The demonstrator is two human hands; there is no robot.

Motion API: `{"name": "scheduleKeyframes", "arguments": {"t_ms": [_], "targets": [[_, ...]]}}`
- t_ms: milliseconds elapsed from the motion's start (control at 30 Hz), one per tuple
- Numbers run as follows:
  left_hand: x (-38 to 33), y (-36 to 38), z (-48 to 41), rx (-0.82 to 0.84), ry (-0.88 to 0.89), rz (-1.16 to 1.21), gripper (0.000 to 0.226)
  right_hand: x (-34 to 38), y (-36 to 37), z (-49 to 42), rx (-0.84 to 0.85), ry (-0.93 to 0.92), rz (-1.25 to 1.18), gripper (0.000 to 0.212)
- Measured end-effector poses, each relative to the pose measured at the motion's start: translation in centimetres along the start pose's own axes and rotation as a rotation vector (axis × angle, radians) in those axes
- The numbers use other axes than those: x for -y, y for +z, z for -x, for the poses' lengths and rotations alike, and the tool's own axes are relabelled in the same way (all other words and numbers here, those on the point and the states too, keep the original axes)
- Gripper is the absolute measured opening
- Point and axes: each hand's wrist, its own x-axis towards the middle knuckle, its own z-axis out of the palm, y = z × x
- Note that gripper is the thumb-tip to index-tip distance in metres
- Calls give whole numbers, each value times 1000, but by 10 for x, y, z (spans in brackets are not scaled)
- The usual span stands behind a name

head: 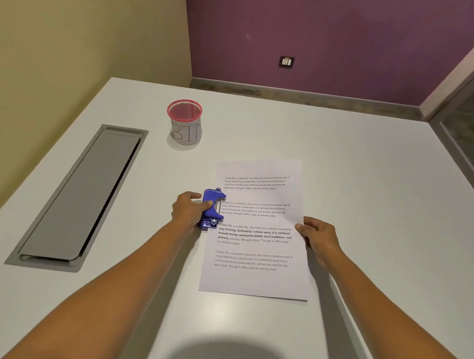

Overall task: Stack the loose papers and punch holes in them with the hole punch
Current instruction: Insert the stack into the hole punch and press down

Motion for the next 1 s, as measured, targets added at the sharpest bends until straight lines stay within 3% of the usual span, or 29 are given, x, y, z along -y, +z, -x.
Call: {"name": "scheduleKeyframes", "arguments": {"t_ms": [567,1000], "targets": [[3,6,1,-95,81,-331,51,-6,1,-10,-3,-11,75,28],[1,3,2,-101,112,-451,34,-7,5,-11,-14,-16,118,24]]}}
